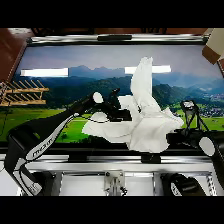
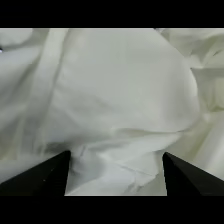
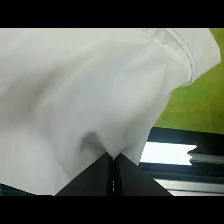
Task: Fold the shirts.
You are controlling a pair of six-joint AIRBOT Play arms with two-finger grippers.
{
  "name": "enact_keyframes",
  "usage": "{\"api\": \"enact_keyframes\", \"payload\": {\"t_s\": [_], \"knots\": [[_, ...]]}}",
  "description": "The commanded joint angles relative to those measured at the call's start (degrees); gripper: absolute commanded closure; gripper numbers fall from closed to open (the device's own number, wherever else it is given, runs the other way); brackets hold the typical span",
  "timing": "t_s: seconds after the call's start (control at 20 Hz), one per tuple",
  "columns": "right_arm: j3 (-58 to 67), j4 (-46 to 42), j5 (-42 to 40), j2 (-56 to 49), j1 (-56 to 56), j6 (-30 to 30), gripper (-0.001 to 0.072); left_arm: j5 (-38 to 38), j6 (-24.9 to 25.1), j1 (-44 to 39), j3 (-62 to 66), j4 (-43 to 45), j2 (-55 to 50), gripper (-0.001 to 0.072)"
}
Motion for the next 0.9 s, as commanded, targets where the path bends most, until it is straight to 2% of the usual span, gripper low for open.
{"api": "enact_keyframes", "payload": {"t_s": [0.0,0.05,0.1,0.3,0.5,0.6,0.65,0.75,0.85], "knots": [[0.0,0.6,-0.5,0.0,0.0,0.0,0.0662,-2.8,0.0,-0.2,0.0,-1.7,-1.0,0.0033],[0.0,0.7,-0.7,0.0,0.0,0.0,0.0661,-2.7,0.0,-0.2,0.0,-3.0,-1.1,0.0099],[0.0,0.7,-0.9,0.0,0.0,0.0,0.0662,-2.8,0.0,-0.2,0.0,-5.0,-1.2,0.027],[0.0,0.7,-2.5,0.0,0.0,0.1,0.0662,-2.7,0.3,-0.2,0.0,-7.5,-1.3,0.0665],[0.0,0.0,-5.7,0.0,0.0,0.0,0.0661,-3.7,6.1,1.8,0.1,-9.2,-0.2,0.0666],[0.0,-2.1,-13.4,0.0,0.0,0.4,0.0661,-3.6,6.7,4.4,0.1,-8.9,2.7,0.0667],[0.0,-2.9,-19.6,0.0,0.0,1.2,0.0661,-3.5,7.1,6.0,0.1,-8.3,4.8,0.0668],[0.0,-2.7,-37.8,-0.5,0.0,5.0,0.0661,-1.7,7.0,10.2,0.1,-5.4,10.8,0.0667],[0.2,0.2,-61.4,-3.5,0.0,13.6,0.0662,2.4,7.0,15.2,0.1,-4.4,18.0,0.0668]]}}
